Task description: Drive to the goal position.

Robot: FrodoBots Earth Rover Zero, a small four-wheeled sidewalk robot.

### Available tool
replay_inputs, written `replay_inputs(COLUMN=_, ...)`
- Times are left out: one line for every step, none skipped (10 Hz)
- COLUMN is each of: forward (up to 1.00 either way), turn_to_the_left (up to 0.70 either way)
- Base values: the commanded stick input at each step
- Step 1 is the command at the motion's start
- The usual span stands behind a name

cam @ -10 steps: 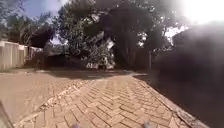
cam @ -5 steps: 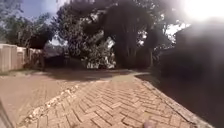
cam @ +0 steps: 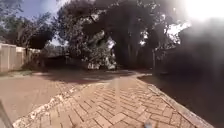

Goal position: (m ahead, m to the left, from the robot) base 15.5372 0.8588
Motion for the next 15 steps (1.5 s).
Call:
replay_inputs(forward=0.7, turn_to_the_left=0.0)
replay_inputs(forward=0.7, turn_to_the_left=0.0)
replay_inputs(forward=0.7, turn_to_the_left=0.0)
replay_inputs(forward=0.7, turn_to_the_left=0.0)
replay_inputs(forward=0.7, turn_to_the_left=0.0)
replay_inputs(forward=0.7, turn_to_the_left=0.0)
replay_inputs(forward=0.7, turn_to_the_left=0.0)
replay_inputs(forward=0.7, turn_to_the_left=0.0)
replay_inputs(forward=0.7, turn_to_the_left=0.0)
replay_inputs(forward=0.7, turn_to_the_left=0.0)
replay_inputs(forward=0.7, turn_to_the_left=0.0)
replay_inputs(forward=0.7, turn_to_the_left=0.0)
replay_inputs(forward=0.7, turn_to_the_left=0.0)
replay_inputs(forward=0.7, turn_to_the_left=0.0)
replay_inputs(forward=0.7, turn_to_the_left=0.0)
